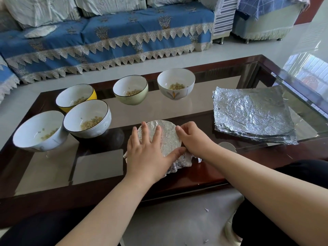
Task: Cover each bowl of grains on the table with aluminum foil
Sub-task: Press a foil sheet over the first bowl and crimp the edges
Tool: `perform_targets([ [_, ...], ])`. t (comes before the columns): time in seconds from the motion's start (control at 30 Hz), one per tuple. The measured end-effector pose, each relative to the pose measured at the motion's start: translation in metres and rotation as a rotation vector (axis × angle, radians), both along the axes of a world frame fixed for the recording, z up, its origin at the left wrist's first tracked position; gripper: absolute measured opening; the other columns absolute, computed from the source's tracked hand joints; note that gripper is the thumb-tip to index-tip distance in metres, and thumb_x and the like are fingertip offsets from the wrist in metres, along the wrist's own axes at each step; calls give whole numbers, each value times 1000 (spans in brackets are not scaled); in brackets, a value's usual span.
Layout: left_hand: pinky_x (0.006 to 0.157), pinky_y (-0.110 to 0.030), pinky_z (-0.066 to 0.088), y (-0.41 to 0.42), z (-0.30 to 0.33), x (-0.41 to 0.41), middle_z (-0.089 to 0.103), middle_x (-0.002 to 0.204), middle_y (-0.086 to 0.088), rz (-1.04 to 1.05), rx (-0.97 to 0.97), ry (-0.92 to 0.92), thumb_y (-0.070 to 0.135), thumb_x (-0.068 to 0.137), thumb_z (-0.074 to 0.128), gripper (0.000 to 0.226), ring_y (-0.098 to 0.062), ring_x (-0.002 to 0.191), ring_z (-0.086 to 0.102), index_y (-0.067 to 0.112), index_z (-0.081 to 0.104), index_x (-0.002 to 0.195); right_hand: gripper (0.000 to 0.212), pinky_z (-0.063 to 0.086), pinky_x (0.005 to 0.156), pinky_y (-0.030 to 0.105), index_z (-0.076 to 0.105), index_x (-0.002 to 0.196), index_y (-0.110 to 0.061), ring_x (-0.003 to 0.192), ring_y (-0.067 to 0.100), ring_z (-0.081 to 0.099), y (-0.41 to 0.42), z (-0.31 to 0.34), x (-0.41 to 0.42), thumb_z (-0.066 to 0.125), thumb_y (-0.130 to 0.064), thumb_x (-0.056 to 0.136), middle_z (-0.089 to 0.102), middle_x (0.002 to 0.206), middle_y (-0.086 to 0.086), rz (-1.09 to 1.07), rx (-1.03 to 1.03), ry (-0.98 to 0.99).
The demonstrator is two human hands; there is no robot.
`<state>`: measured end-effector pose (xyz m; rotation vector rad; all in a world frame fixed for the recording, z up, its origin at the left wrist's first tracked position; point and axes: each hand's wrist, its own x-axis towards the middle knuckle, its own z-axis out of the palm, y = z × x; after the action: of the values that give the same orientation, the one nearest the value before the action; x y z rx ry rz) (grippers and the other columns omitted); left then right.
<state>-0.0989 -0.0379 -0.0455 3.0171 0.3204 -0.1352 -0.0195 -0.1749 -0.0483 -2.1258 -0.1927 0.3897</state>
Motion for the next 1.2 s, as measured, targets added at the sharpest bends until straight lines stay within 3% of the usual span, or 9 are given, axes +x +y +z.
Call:
perform_targets([
  [0.13, 120, -51, 4, 0, 4, -1, -16, 164, -8, -14, 17, 31, 91, 62, -10, 112, -36, 150, -10, 33, -4, 157, 29, 42, 72, 32, 48, 105, -17, 82, 16, 55, 1, -7, -1, 44, -45, 99, 59, 94, -1, 39, -46, -53],
  [0.23, 117, -56, 11, 7, 8, 0, -18, 164, -4, -55, 98, 38, 94, 58, -16, 115, -34, 150, -1, 37, -2, 155, 29, 47, 74, 35, 50, 104, -18, 78, 18, 59, 0, -7, 3, 44, -46, 99, 63, 92, 0, 56, -69, -91],
  [0.43, 120, -54, -5, 20, 6, 9, -28, 161, 1, -285, 72, 30, 97, 57, -4, 110, -29, 149, -20, 45, -12, 153, 25, 48, 65, 34, 51, 106, -21, 61, 15, 59, -3, -2, 2, 46, -44, 99, 59, 67, -5, 96, -63, -92],
  [0.53, 121, -51, -5, 21, 4, 10, -25, 162, 3, -295, 49, 43, 97, 58, -1, 106, -26, 150, -20, 49, -14, 151, 36, 37, 56, 23, 51, 120, -24, 59, 5, 51, -8, 1, 10, 55, -48, 94, 56, 72, -8, 108, -29, -40],
  [0.6, 121, -51, -5, 21, 3, 9, -23, 163, 4, -285, 48, 43, 98, 58, -1, 105, -25, 150, -20, 50, -14, 150, 48, 41, 58, 21, 48, 129, -26, 63, 6, 57, -13, 3, 13, 65, -45, 88, 64, 85, -1, 99, 101, 84],
  [0.67, 121, -51, -4, 21, 3, 9, -22, 163, 4, -278, 45, 37, 98, 58, -1, 104, -25, 150, -20, 51, -13, 150, 46, 50, 57, 22, 49, 129, -22, 64, 9, 66, -19, 7, 15, 70, -25, 88, 68, 86, 5, 70, 381, 330],
  [0.8, 121, -51, -4, 21, 3, 8, -22, 163, 4, -273, 41, 41, 98, 58, -2, 104, -25, 150, -20, 52, -14, 150, 37, 56, 56, 28, 52, 125, -9, 65, 17, 67, -21, 1, 19, 61, -2, 90, 67, 85, 9, 38, 746, 683],
  [1.03, 120, -51, -5, 20, 3, 10, -23, 163, 5, -258, 42, 41, 98, 57, -4, 105, -25, 150, -20, 51, -14, 150, 18, 58, 59, 27, 65, 106, 3, 67, 17, 70, -16, -9, 13, 54, -3, 94, 69, 85, 12, 52, 875, 649],
  [1.2, 120, -51, -4, 20, 2, 11, -22, 163, 4, -261, 47, 38, 97, 59, -3, 103, -25, 150, -19, 51, -14, 150, 17, 55, 55, 24, 65, 101, 4, 60, 15, 67, -12, -15, 9, 55, -8, 94, 69, 79, 11, -1, 879, 564],
])
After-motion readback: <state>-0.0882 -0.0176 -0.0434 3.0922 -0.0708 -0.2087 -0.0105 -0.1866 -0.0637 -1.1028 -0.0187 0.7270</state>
